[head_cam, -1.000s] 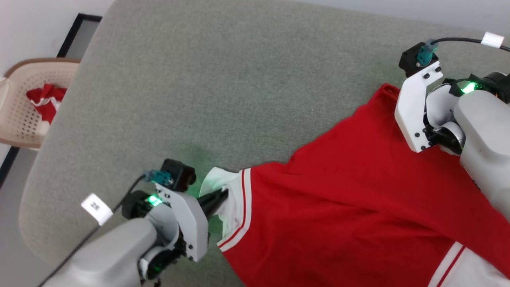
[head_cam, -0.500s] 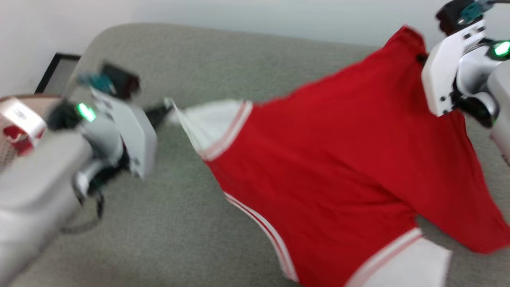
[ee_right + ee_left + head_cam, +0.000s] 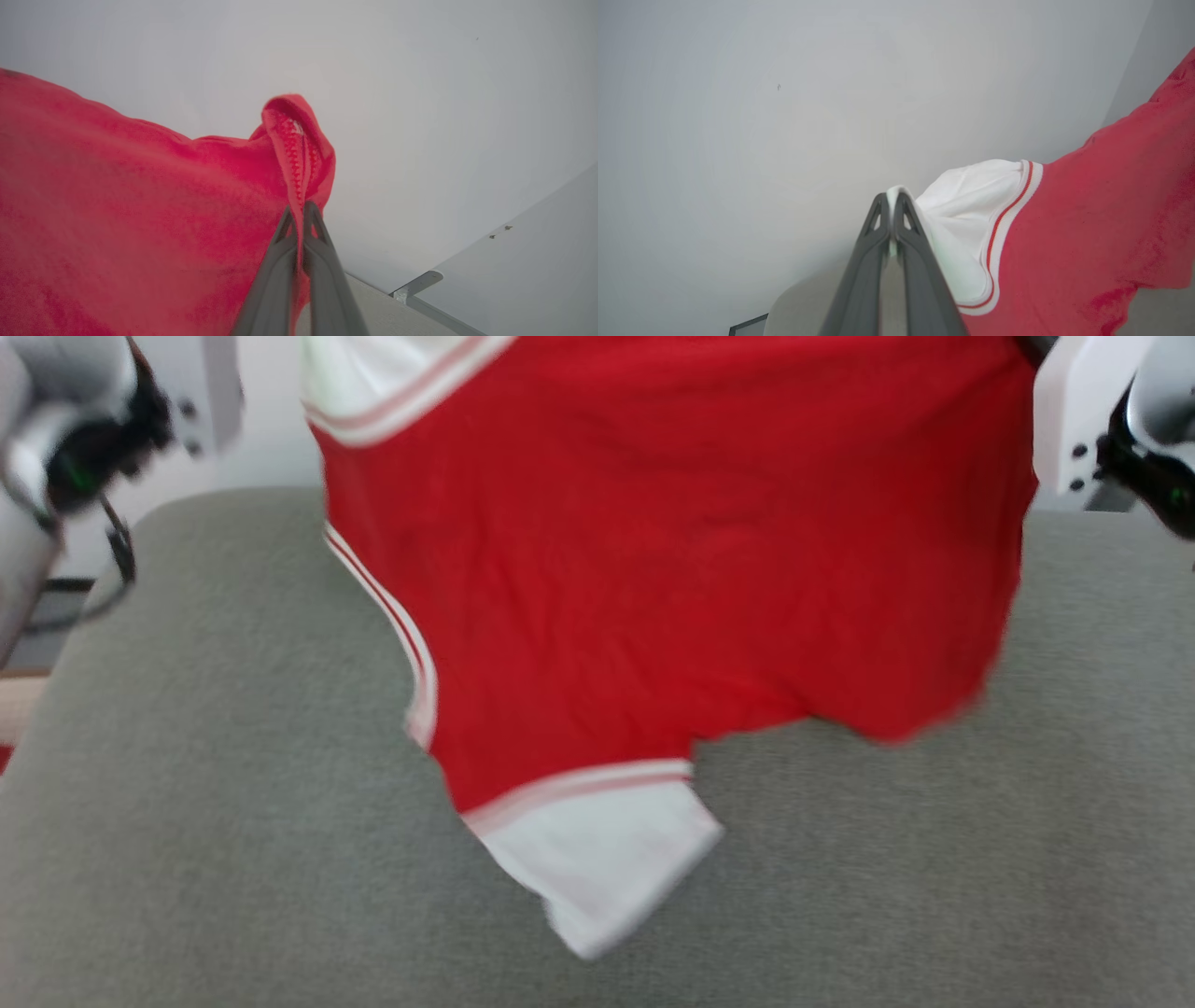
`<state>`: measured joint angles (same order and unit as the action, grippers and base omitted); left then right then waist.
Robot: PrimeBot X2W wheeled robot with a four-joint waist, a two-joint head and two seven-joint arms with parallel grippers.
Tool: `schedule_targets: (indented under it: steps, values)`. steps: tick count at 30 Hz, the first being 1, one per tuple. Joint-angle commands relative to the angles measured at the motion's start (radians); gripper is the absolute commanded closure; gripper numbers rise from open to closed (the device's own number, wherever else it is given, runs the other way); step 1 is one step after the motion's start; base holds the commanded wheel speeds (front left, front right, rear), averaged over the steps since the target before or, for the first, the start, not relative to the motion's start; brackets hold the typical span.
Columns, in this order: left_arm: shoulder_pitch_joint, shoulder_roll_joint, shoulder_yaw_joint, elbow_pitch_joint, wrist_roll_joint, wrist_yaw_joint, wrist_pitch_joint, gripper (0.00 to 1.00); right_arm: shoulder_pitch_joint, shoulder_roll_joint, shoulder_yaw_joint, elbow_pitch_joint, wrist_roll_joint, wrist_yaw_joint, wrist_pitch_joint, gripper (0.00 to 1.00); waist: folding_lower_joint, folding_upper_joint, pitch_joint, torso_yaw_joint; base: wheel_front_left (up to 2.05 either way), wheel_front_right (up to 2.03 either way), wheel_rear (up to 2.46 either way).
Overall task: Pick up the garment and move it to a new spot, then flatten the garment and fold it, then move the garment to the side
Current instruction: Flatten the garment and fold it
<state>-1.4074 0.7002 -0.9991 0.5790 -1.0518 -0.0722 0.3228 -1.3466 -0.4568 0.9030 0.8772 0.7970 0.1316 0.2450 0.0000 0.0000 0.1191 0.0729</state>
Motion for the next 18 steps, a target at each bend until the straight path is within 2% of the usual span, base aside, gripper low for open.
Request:
schedule_targets:
  steps: [1, 7, 10, 15, 18]
  values:
    - [-0.034, -0.011, 0.006, 0.03, 0.007, -0.009, 0.004, 1.0, -0.015, 0.009, -0.012, -0.001, -0.014, -0.002, -0.004, 1.0, 0.0, 0.0, -0.026, -0.043, 0.0, 0.0, 0.0]
    - [-0.178, -0.062, 0.017, 0.158, 0.042, -0.035, -0.033, 1.0, -0.076, 0.04, -0.068, 0.038, -0.061, -0.002, -0.021, 1.0, 0.0, 0.0, 0.007, -0.076, 0.0, 0.0, 0.0]
    - [-0.247, -0.088, 0.018, 0.218, 0.063, -0.042, -0.063, 1.0, -0.122, 0.064, -0.108, 0.087, -0.101, -0.002, -0.065, 1.0, 0.0, 0.0, 0.046, -0.091, 0.0, 0.0, 0.0]
    - [-0.366, -0.135, 0.019, 0.316, 0.113, -0.048, -0.166, 1.0, -0.231, 0.124, -0.186, 0.215, -0.197, -0.002, -0.211, 1.0, 0.0, 0.0, 0.152, -0.114, 0.0, 0.0, 0.0]
    - [-0.443, -0.163, 0.021, 0.371, 0.155, -0.045, -0.257, 1.0, -0.306, 0.164, -0.237, 0.301, -0.264, -0.002, -0.346, 1.0, 0.0, 0.0, 0.223, -0.124, 0.0, 0.0, 0.0]
